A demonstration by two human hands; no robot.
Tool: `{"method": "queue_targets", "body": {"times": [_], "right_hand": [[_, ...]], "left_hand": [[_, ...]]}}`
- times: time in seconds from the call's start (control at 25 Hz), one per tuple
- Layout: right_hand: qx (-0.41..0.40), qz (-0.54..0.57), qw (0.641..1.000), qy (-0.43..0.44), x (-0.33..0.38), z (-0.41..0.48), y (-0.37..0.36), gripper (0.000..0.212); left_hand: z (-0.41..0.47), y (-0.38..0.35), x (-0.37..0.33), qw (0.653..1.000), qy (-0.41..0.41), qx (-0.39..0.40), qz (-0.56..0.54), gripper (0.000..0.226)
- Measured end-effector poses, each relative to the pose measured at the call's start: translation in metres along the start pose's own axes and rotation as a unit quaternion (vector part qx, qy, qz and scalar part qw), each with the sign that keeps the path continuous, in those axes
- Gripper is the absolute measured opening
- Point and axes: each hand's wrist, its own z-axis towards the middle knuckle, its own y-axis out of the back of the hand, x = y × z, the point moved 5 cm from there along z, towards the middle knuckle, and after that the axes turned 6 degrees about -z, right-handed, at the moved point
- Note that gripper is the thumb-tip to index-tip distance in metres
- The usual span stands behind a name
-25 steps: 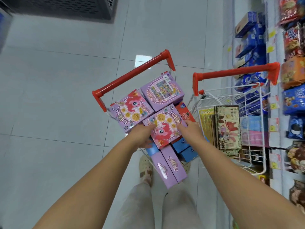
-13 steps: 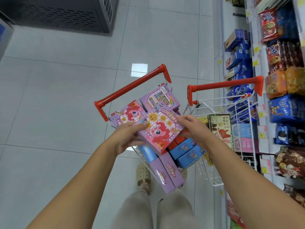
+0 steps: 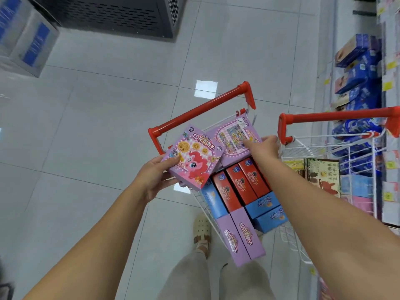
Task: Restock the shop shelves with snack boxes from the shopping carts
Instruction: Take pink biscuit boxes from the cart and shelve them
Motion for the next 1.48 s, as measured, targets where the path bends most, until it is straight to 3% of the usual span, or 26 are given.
{"method": "queue_targets", "body": {"times": [0.12,0.2,0.28,0.4,0.48,0.52,0.6,0.68,0.72,0.8,0.88,0.96,1.16,1.48], "right_hand": [[0.020,0.140,0.990,-0.015,-0.003,-0.005,0.006,0.058],[0.011,0.179,0.983,0.038,0.004,-0.014,0.023,0.062],[-0.060,0.066,0.976,0.200,0.012,-0.043,0.050,0.063],[-0.146,-0.145,0.868,0.452,-0.008,-0.099,0.052,0.058],[-0.096,-0.235,0.823,0.507,-0.046,-0.114,0.033,0.059],[-0.048,-0.248,0.830,0.497,-0.061,-0.114,0.026,0.057],[0.009,-0.218,0.878,0.427,-0.078,-0.107,0.025,0.050],[-0.033,-0.139,0.937,0.318,-0.079,-0.090,0.037,0.045],[-0.054,-0.115,0.960,0.249,-0.078,-0.077,0.044,0.049],[-0.013,-0.095,0.990,0.107,-0.079,-0.049,0.046,0.074],[0.080,-0.081,0.993,0.034,-0.086,-0.032,0.034,0.101],[0.120,-0.081,0.989,0.018,-0.097,-0.024,0.021,0.109],[0.074,0.086,0.994,0.000,-0.102,-0.027,0.029,0.084],[0.052,0.293,0.955,0.022,-0.084,-0.095,0.121,0.054]], "left_hand": [[0.003,-0.005,0.002,1.000,0.010,0.008,-0.014,0.036],[0.004,-0.005,0.002,0.999,0.009,0.010,-0.036,0.033],[0.002,-0.004,0.000,0.998,0.009,0.010,-0.067,0.027],[-0.001,0.002,-0.002,0.995,0.004,-0.001,-0.101,0.021],[-0.005,-0.001,-0.003,0.996,0.005,0.005,-0.094,0.023],[-0.006,-0.002,-0.003,0.996,0.005,0.012,-0.084,0.024],[-0.008,-0.007,-0.002,0.998,0.003,0.026,-0.061,0.028],[-0.009,-0.011,-0.001,0.999,-0.002,0.035,-0.042,0.030],[-0.009,-0.012,0.000,0.999,-0.002,0.037,-0.037,0.031],[-0.008,-0.013,0.005,0.999,0.000,0.039,-0.029,0.034],[-0.006,-0.011,0.014,0.999,0.004,0.038,-0.019,0.037],[-0.007,-0.010,0.022,0.999,0.008,0.040,-0.008,0.037],[-0.013,-0.012,0.026,0.999,0.008,0.052,0.006,0.034],[-0.056,-0.069,-0.011,0.990,0.020,0.142,-0.004,0.028]]}}
